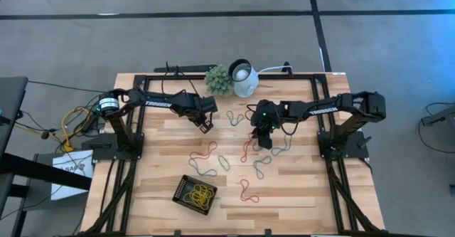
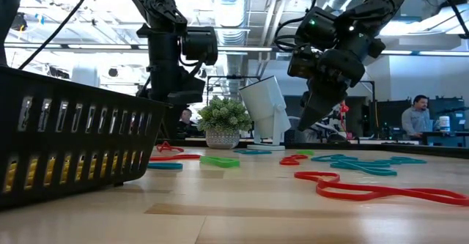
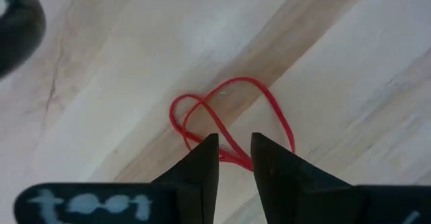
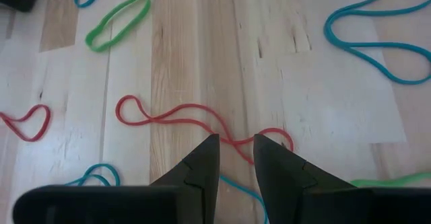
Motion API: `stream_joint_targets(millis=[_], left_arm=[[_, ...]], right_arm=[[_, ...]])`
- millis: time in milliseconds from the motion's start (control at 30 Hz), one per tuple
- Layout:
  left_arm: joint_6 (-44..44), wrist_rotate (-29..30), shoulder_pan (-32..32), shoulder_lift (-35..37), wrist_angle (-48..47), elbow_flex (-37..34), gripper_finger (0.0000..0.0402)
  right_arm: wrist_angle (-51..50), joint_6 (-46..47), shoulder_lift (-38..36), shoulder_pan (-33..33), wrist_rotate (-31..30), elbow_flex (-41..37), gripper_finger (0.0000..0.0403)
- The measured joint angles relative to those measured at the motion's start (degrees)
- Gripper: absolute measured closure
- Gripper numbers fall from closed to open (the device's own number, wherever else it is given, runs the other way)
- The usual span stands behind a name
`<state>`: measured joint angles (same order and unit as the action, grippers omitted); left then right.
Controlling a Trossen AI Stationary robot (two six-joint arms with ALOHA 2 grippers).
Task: Pick and place items into bin
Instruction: Put the red rubber band into the black bin
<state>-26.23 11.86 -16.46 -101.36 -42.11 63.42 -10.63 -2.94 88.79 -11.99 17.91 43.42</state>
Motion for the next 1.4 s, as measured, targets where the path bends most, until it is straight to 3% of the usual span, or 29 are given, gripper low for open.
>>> stream_joint_targets(millis=[667, 1000, 1233, 1400], left_arm=[[-11.16, 5.41, 3.27, 0.0, -0.47, 0.0, 0.0324], [-14.7, 3.14, 3.33, 0.26, 8.49, -8.1, 0.0324], [-10.41, 4.6, 3.4, 0.17, 9.79, -8.06, 0.033], [-4.33, -2.09, 3.97, 0.42, 8.25, -6.71, 0.0384]], right_arm=[[0.44, 0.15, 0.0, 2.31, 0.0, 0.0, 0.0316], [0.7, 0.06, 0.0, 4.09, 0.0, 0.0, 0.0316], [2.63, -0.01, 0.0, 4.04, -0.02, 0.0, 0.0316], [3.04, 0.03, 0.0, 4.04, 0.0, 0.0, 0.0316]])
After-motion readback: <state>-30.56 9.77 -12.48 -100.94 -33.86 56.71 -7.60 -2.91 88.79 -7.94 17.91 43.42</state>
